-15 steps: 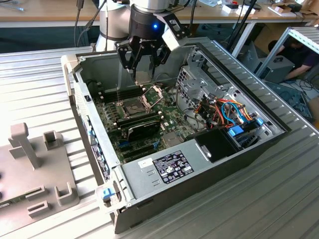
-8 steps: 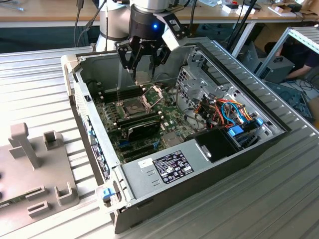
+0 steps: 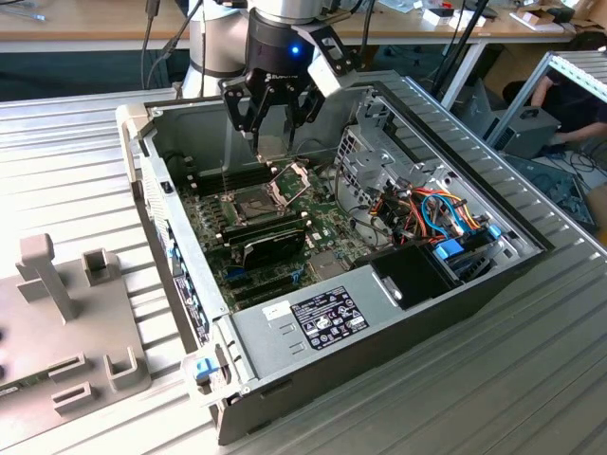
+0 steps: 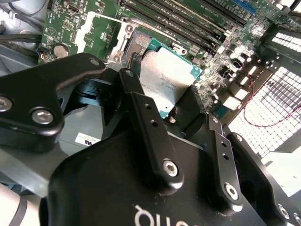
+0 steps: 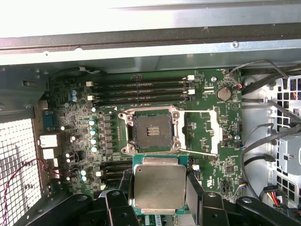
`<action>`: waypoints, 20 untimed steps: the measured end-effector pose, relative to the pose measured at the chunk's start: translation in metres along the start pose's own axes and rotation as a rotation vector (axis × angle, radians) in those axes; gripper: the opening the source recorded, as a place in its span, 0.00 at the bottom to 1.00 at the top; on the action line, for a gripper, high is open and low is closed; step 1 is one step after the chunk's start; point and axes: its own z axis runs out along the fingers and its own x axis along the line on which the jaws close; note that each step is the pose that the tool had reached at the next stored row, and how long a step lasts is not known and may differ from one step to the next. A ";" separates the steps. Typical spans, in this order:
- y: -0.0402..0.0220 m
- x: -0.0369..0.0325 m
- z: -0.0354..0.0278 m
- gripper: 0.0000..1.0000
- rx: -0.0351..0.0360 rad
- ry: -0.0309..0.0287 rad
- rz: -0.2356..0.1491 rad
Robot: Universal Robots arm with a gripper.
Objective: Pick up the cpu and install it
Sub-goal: 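Place the cpu into insertion slot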
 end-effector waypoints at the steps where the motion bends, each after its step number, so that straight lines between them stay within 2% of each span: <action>1: 0.0000 0.0000 0.0000 0.55 0.0002 0.0003 0.004; 14: 0.0000 0.0000 0.0000 0.55 0.0022 0.0041 0.070; 20: 0.0000 0.0000 0.0002 0.55 0.0036 0.0069 0.120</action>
